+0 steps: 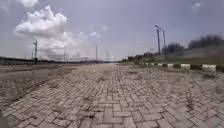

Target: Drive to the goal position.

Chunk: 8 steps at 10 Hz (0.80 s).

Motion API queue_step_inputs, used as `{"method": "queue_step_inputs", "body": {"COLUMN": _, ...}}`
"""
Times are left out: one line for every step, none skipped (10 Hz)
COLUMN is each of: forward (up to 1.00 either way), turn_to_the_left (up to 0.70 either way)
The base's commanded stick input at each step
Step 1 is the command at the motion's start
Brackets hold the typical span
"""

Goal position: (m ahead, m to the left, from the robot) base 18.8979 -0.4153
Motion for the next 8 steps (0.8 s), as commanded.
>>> {"method": "queue_step_inputs", "body": {"forward": 0.85, "turn_to_the_left": 0.00}}
{"method": "queue_step_inputs", "body": {"forward": 0.85, "turn_to_the_left": 0.00}}
{"method": "queue_step_inputs", "body": {"forward": 0.85, "turn_to_the_left": 0.00}}
{"method": "queue_step_inputs", "body": {"forward": 0.85, "turn_to_the_left": 0.00}}
{"method": "queue_step_inputs", "body": {"forward": 0.85, "turn_to_the_left": 0.00}}
{"method": "queue_step_inputs", "body": {"forward": 0.85, "turn_to_the_left": 0.00}}
{"method": "queue_step_inputs", "body": {"forward": 0.85, "turn_to_the_left": 0.00}}
{"method": "queue_step_inputs", "body": {"forward": 0.85, "turn_to_the_left": 0.00}}
